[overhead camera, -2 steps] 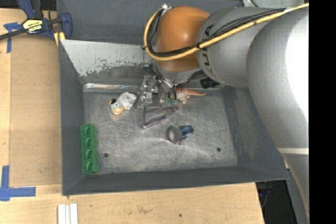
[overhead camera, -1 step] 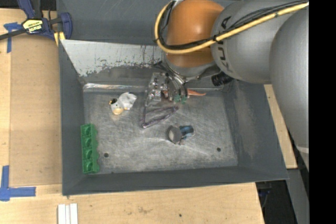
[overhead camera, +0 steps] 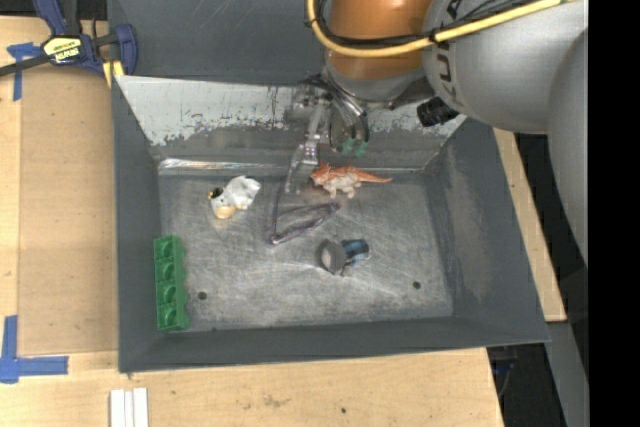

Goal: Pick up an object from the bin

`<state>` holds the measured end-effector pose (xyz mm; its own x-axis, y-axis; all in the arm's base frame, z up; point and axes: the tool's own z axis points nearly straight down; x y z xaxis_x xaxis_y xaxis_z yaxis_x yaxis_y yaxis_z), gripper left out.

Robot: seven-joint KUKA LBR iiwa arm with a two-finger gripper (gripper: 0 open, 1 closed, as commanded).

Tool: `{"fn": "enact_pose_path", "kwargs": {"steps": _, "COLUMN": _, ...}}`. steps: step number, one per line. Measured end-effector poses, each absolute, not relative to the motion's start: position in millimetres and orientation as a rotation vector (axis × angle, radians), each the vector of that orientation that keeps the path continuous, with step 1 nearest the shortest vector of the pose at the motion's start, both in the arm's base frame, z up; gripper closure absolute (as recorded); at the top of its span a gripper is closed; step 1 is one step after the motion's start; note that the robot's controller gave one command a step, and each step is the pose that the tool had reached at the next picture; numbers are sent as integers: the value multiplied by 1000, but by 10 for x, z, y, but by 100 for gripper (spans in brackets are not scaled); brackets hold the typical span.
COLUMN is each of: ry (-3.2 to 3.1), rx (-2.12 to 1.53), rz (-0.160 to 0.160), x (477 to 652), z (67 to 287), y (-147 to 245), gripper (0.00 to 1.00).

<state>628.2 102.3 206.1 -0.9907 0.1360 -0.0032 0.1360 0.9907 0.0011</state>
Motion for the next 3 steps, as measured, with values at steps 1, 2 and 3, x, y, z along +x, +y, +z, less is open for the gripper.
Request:
{"fn": "enact_pose_path", "kwargs": {"steps": 1, "ry": 3131, "rx": 214, "rz": 1, "x": 6282, "z": 2061, "y": 1023, "gripper": 0}}
{"fn": "enact_pose_path", "kwargs": {"steps": 2, "ry": 3120, "rx": 257, "rz": 5, "x": 6244, "z": 1660, "y": 903, "gripper": 0}}
{"fn": "enact_pose_path", "kwargs": {"steps": 3, "ry": 3144, "rx": 235, "rz": -5, "x": 6141, "z": 1520, "y": 1020, "gripper": 0}}
